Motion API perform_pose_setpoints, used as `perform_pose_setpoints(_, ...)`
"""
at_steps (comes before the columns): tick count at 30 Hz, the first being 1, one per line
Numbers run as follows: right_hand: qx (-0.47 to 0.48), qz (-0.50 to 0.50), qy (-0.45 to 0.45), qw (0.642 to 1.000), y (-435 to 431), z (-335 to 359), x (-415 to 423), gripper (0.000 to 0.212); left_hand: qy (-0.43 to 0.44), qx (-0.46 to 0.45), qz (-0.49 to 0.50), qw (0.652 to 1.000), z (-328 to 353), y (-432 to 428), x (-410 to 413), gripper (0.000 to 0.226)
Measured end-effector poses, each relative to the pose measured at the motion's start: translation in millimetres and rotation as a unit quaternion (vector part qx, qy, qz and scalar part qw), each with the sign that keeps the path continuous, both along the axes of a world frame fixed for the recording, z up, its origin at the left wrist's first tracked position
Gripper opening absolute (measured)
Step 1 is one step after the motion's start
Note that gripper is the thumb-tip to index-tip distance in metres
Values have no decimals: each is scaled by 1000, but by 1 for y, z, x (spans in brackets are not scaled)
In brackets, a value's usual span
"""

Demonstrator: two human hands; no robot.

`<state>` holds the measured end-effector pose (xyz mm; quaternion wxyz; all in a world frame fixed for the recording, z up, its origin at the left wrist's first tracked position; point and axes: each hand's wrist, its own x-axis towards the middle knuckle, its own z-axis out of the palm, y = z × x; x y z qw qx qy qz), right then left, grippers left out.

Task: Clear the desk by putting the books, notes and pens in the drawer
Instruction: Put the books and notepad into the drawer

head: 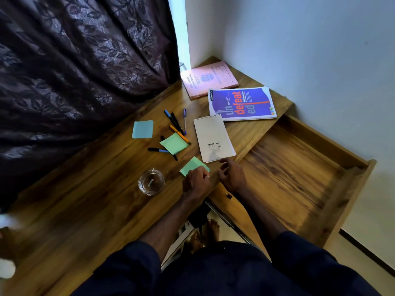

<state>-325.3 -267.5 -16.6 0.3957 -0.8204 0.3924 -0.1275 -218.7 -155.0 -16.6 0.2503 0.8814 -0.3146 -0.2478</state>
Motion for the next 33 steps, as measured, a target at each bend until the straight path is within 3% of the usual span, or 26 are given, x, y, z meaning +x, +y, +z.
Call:
perform_pose_setpoints(8,14,12,13,1000,-34,-16,12,12,-21,28,77,996,-5,-6,26,35)
perform_pose_setpoints(12,47,1,23,999,-40,-19,25,27,-20,28,88,995,3,-4,34,49)
perform_pose_setpoints(14,56,3,23,998,-43,-21,27,32,-5,13,84,996,10,-9,36,46)
perform_pose_setpoints(18,52,14,3,999,-49,-23,28,16,-16,-1,74,997,9,-25,43,27)
perform_pose_setpoints(24,37,24,-2,999,-46,-20,36,17,-46,-28,30,998,-5,-30,49,7)
perform_pose_setpoints(33,36,52,21,998,-45,-24,53,18,-35,-15,31,999,-6,-34,68,10)
